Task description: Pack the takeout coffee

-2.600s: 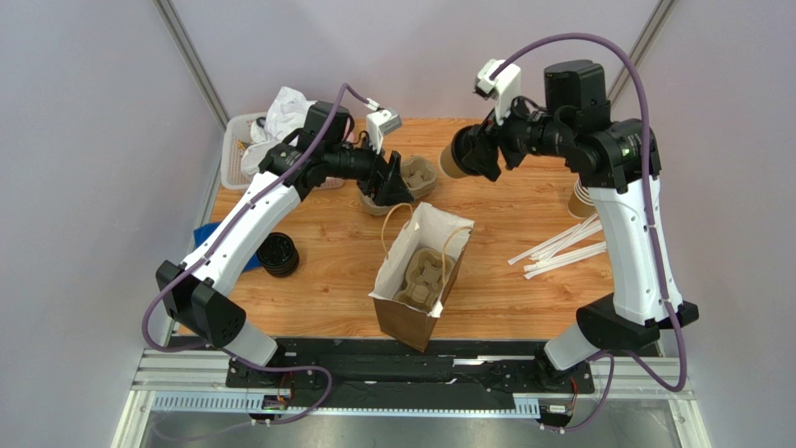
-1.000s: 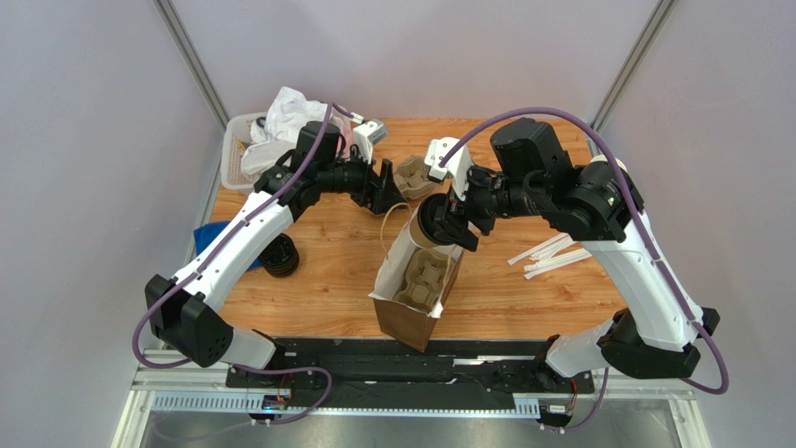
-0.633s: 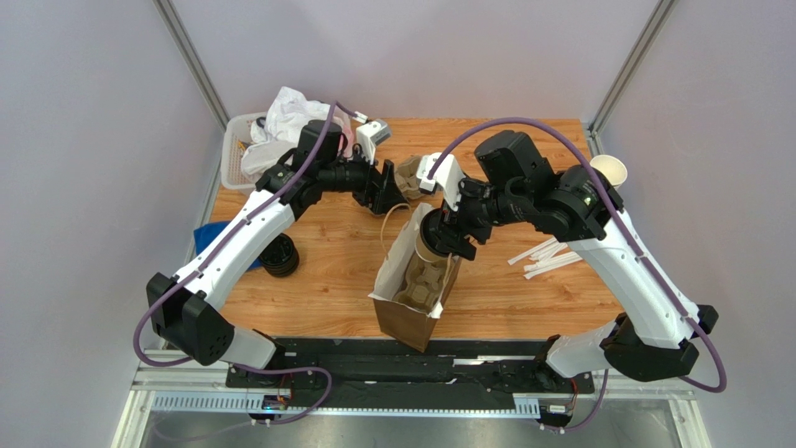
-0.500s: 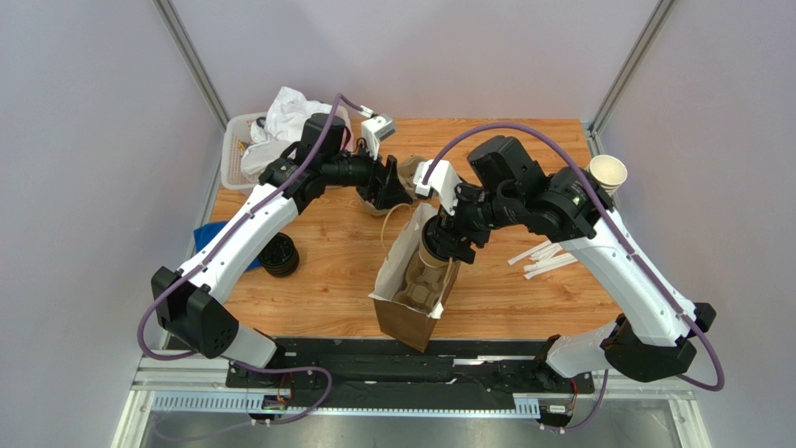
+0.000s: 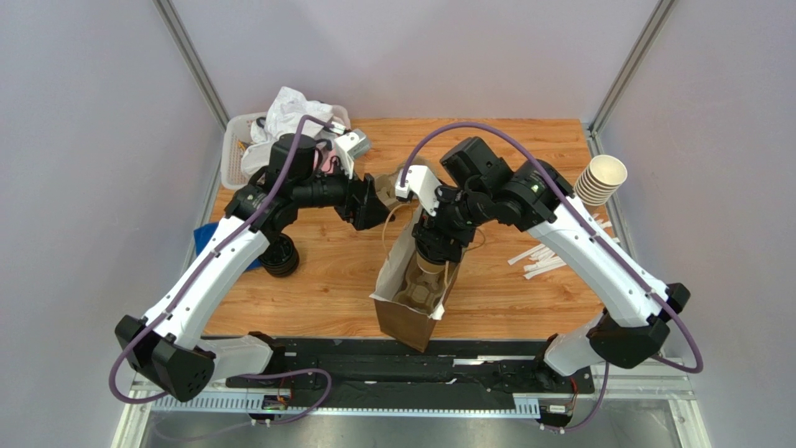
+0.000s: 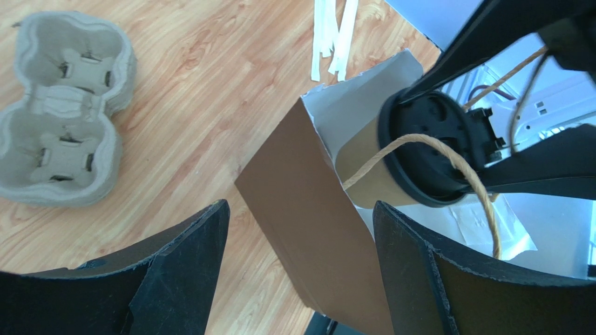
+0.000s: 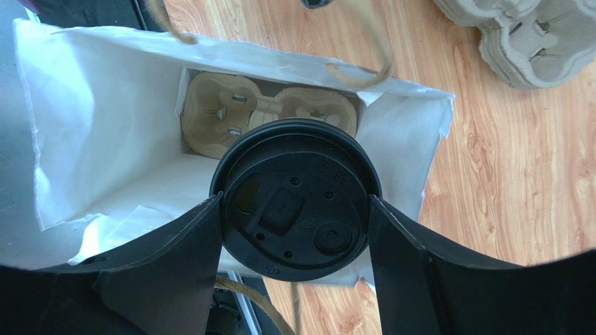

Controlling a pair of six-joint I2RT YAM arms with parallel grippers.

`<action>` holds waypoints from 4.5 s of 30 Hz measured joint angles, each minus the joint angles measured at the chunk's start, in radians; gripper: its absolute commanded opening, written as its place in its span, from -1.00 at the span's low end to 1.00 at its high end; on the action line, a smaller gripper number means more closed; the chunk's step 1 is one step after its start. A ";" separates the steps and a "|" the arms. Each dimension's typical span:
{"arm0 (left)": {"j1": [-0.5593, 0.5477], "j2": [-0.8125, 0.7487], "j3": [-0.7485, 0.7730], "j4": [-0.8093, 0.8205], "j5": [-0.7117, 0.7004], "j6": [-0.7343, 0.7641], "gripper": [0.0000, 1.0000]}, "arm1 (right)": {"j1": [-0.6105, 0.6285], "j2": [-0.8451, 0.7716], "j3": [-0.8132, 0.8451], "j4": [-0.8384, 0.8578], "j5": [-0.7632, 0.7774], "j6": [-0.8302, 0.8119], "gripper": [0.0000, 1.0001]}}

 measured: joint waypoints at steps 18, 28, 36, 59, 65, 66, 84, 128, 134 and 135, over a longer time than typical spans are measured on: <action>0.088 -0.212 -0.060 0.035 0.136 -0.079 0.73 | 0.005 0.080 -0.023 0.000 0.016 0.001 -0.24; -0.048 -0.194 -0.089 0.067 0.145 -0.129 0.50 | 0.006 0.079 0.026 0.004 0.015 0.001 -0.24; -0.067 -0.138 -0.123 0.056 0.022 -0.169 0.52 | 0.006 0.077 -0.004 0.004 0.016 0.003 -0.24; -0.128 -0.073 -0.163 0.047 0.039 -0.098 -1.00 | 0.004 -0.044 -0.259 0.029 0.094 0.047 -0.26; -0.222 -0.158 -0.173 0.072 -0.001 -0.034 -1.00 | 0.004 -0.191 -0.416 0.169 0.118 0.065 -0.26; -0.239 -0.167 -0.177 0.077 -0.009 -0.028 -1.00 | 0.004 -0.217 -0.446 0.198 0.126 0.067 -0.26; -0.345 -0.303 -0.391 0.297 -0.151 0.058 -1.00 | 0.003 -0.416 -0.711 0.481 0.136 0.114 -0.28; -0.332 -0.220 -0.319 0.234 -0.270 0.041 0.16 | 0.004 -0.281 0.077 0.201 0.196 0.129 -0.25; -0.332 -0.220 -0.316 0.247 -0.246 0.082 0.50 | 0.004 -0.242 0.182 0.234 0.273 0.115 -0.22; -0.332 -0.220 -0.315 0.249 -0.243 0.085 0.51 | 0.004 -0.236 0.190 0.250 0.286 0.104 -0.23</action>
